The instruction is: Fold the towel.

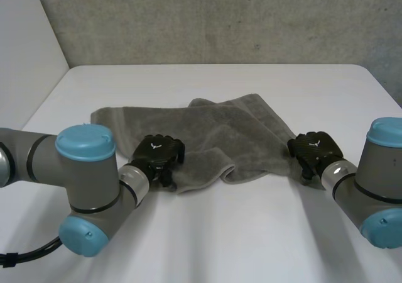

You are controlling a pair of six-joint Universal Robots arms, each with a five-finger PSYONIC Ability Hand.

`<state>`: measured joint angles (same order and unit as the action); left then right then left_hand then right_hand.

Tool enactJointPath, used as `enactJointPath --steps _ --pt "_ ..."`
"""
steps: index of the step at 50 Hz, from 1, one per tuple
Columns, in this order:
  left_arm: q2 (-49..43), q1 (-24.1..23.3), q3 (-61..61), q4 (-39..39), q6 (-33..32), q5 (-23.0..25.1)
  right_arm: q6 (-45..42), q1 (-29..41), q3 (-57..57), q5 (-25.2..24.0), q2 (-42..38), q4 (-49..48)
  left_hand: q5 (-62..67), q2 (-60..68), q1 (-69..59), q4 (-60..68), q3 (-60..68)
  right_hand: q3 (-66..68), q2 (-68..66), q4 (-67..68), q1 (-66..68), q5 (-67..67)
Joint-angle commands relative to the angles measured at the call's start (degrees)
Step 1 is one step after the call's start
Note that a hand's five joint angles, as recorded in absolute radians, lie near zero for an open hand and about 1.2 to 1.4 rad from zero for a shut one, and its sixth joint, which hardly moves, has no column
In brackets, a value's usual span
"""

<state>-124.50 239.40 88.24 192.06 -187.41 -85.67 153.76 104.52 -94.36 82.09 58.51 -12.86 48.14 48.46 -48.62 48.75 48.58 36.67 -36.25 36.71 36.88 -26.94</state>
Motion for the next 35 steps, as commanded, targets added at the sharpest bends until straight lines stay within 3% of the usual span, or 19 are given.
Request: enactJointPath --steps 1,4,6,7,9,12,23,29,31,35 --pt "-2.06 -0.17 -1.05 -0.02 -0.06 -2.13 -0.04 0.07 1.63 0.09 -2.43 -0.32 -10.59 -0.90 1.06 -1.20 -1.02 4.02 -4.43 3.97 3.80 -3.74" --pt "-2.50 -0.17 -1.32 -0.02 -0.06 -2.22 -0.04 0.07 2.08 0.17 -2.96 -0.23 -9.91 -0.23 0.39 -0.52 -0.35 7.23 -7.64 7.18 7.01 -6.95" --pt "-3.03 -0.17 -1.75 -0.11 -0.06 -2.30 0.05 0.07 2.69 0.26 -3.66 -0.24 -5.23 4.46 -4.30 4.16 4.33 21.60 -22.02 21.56 21.39 -21.32" --pt "-3.03 -0.17 -1.75 -0.11 -0.06 -2.30 0.05 0.07 2.69 0.26 -3.66 -0.23 -5.20 4.48 -4.32 4.19 4.36 21.69 -22.11 21.65 21.48 -21.41" --pt "-2.94 -0.08 -1.93 -0.20 0.03 -2.30 0.40 -0.02 2.69 0.79 -3.49 -0.41 11.19 20.88 -20.72 20.58 20.76 43.25 -43.67 43.21 43.04 -42.98" --pt "-1.72 0.10 -1.93 -0.55 0.12 -2.57 0.84 -0.11 2.52 1.40 -1.74 -0.50 21.82 31.51 -31.35 31.21 31.38 43.33 -43.75 43.29 43.12 -43.06" --pt "10.07 1.33 -1.93 -0.64 0.47 -2.92 1.98 -2.13 3.13 0.44 12.68 1.70 21.86 31.54 -31.38 31.25 31.42 43.33 -43.75 43.29 43.12 -43.06" --pt "16.83 4.76 -2.90 -1.78 0.03 -2.39 -0.30 -2.75 9.64 -3.87 16.46 15.23 21.86 31.54 -31.38 31.25 31.42 43.33 -43.75 43.29 43.12 -43.06" --pt "17.54 6.59 -4.56 -5.80 -0.06 -2.30 -2.66 -3.36 14.10 -6.41 15.94 23.37 21.86 31.54 -31.38 31.25 31.42 43.33 -43.75 43.29 43.12 -43.06" --pt "17.10 7.57 -6.49 -10.99 -0.06 -2.22 -6.78 -3.45 18.23 -7.21 14.28 29.88 21.86 31.54 -31.38 31.25 31.42 43.33 -43.75 43.29 43.12 -43.06"
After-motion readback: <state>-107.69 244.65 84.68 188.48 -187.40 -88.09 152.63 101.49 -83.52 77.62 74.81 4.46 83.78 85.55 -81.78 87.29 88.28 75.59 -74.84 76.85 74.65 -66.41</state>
